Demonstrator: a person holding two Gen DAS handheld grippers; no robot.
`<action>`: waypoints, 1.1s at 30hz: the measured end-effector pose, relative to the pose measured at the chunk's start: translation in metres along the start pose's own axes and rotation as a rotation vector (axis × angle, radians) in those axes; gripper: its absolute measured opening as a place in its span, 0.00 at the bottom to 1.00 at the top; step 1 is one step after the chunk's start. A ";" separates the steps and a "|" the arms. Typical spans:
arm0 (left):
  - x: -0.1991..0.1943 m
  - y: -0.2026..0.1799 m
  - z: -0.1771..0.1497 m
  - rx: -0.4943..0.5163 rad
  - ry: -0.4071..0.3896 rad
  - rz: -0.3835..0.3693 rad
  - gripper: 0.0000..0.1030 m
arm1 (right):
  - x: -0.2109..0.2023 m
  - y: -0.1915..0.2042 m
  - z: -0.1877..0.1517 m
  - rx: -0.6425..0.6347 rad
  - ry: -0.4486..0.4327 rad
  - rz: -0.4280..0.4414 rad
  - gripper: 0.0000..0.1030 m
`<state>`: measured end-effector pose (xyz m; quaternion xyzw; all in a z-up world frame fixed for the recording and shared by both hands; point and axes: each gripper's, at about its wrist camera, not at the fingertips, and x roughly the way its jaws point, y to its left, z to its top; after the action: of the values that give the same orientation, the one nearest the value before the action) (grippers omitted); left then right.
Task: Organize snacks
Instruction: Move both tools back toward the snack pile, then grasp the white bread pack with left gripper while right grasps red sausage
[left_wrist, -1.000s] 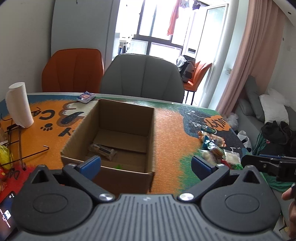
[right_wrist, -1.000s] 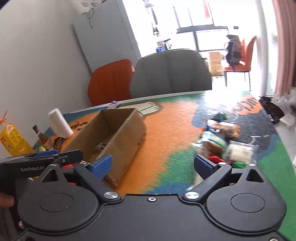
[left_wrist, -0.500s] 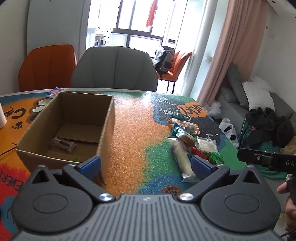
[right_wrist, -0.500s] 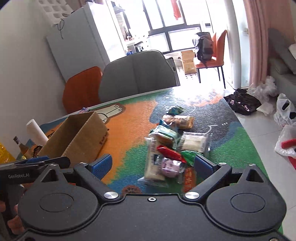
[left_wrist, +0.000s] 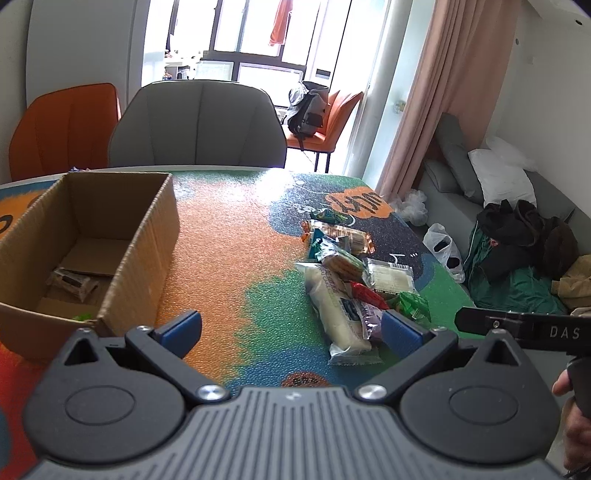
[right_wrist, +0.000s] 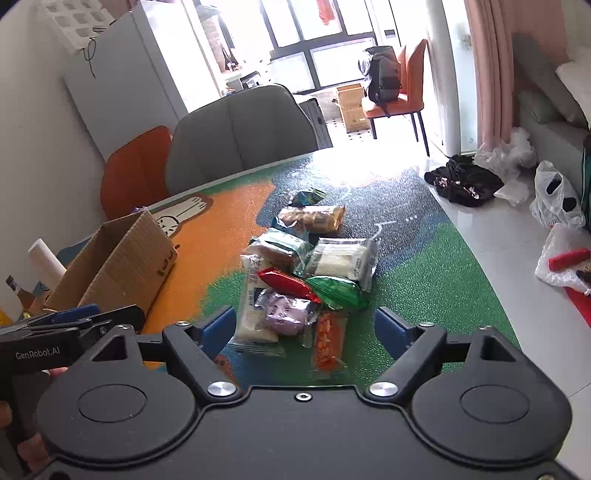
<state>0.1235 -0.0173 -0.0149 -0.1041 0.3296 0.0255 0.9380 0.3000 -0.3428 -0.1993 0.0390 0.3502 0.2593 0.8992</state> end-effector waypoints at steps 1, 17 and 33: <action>0.003 -0.001 0.000 0.002 0.005 -0.006 1.00 | 0.002 -0.002 -0.001 0.003 0.005 0.000 0.77; 0.062 -0.004 -0.002 -0.028 0.108 -0.041 0.78 | 0.051 -0.023 -0.012 0.039 0.109 0.001 0.56; 0.114 -0.013 0.003 -0.042 0.163 -0.062 0.65 | 0.071 -0.029 -0.009 0.001 0.145 -0.001 0.35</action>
<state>0.2161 -0.0319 -0.0813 -0.1357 0.4008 -0.0051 0.9061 0.3507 -0.3337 -0.2566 0.0204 0.4144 0.2611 0.8716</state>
